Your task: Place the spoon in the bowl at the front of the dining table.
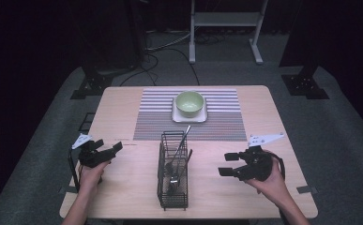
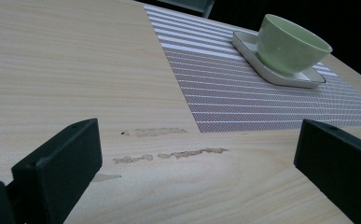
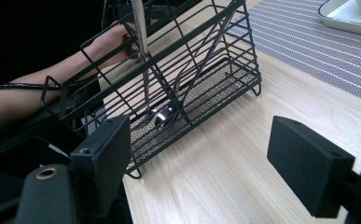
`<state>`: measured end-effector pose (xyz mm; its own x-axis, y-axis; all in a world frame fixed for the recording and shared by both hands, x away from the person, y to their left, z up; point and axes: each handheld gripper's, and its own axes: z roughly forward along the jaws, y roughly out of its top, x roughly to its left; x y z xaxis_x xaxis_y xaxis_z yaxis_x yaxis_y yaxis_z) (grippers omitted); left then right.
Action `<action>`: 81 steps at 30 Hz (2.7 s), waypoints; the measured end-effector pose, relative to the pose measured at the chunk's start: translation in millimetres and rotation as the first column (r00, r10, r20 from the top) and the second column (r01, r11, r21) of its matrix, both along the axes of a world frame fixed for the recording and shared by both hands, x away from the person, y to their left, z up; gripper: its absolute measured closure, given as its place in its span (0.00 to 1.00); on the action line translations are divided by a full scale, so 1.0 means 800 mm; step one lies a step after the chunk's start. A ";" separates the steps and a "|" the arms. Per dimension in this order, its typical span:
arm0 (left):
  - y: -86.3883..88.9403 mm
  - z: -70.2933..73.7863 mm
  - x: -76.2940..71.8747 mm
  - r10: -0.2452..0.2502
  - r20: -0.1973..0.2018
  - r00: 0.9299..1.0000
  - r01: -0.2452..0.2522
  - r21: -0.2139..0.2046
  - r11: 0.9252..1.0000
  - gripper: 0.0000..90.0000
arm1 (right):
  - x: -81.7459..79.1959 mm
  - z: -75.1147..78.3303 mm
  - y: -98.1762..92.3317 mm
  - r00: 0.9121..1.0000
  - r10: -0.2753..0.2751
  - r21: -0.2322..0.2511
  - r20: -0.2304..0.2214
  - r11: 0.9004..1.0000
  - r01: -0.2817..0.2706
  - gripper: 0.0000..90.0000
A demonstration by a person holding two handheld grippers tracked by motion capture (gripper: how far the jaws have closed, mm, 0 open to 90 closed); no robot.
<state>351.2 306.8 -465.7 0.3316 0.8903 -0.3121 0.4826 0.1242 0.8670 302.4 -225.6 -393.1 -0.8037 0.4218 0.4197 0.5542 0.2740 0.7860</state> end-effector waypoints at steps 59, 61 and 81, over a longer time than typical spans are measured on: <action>0.001 0.000 0.001 -0.003 0.000 1.000 0.003 0.000 1.000 0.00 | 0.021 0.044 0.074 0.989 0.128 -0.059 -0.074 0.989 -0.132 0.24; 0.001 0.000 0.001 -0.003 0.000 1.000 0.003 0.001 1.000 0.00 | 0.021 0.047 0.077 0.988 0.129 -0.060 -0.081 0.989 -0.134 0.24; 0.004 0.001 0.000 0.001 0.005 1.000 -0.001 -0.004 1.000 0.00 | 0.028 0.061 0.100 0.984 0.148 -0.095 -0.095 0.983 -0.157 0.31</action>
